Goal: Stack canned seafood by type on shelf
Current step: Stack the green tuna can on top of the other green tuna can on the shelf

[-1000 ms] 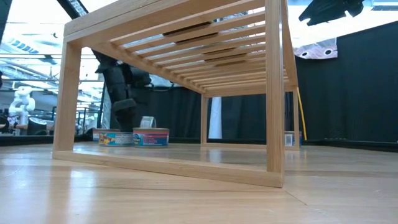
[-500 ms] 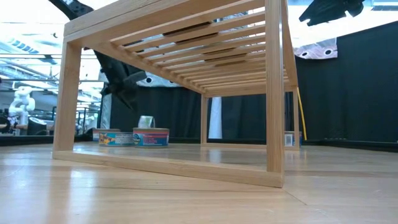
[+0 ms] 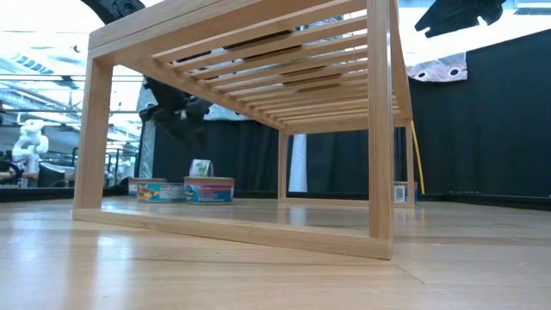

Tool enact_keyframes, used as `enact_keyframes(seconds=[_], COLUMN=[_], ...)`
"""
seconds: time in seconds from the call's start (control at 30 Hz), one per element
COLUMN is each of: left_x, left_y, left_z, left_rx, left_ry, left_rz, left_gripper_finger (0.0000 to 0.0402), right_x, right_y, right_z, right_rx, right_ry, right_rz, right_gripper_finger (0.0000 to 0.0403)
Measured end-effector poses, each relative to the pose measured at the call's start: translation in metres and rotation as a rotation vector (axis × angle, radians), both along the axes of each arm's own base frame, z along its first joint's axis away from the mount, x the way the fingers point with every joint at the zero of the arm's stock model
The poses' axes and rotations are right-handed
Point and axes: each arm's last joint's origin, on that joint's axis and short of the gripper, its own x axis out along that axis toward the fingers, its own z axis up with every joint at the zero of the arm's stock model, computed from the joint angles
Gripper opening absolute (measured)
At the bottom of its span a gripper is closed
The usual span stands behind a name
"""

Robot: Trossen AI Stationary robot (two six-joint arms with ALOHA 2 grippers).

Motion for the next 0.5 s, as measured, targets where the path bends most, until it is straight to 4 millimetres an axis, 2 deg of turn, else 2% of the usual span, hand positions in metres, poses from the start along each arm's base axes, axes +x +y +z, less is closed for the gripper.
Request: enact_keyframes(seconds=[0.27, 0.5], left_x=[0.006, 0.016], left_y=[-0.007, -0.007], left_z=[-0.004, -0.024], left_rx=[-0.005, -0.085], left_ry=[-0.023, 0.001], left_rz=[0.082, 0.113], left_gripper_finger=[0.0253, 0.0260], right_x=[0.000, 0.000], right_y=[0.000, 0.000], right_z=[0.000, 0.000], right_rx=[0.005, 0.005], right_ry=[-0.006, -0.006], right_rz=[-0.003, -0.003], right_gripper_finger=[0.0258, 0.0258])
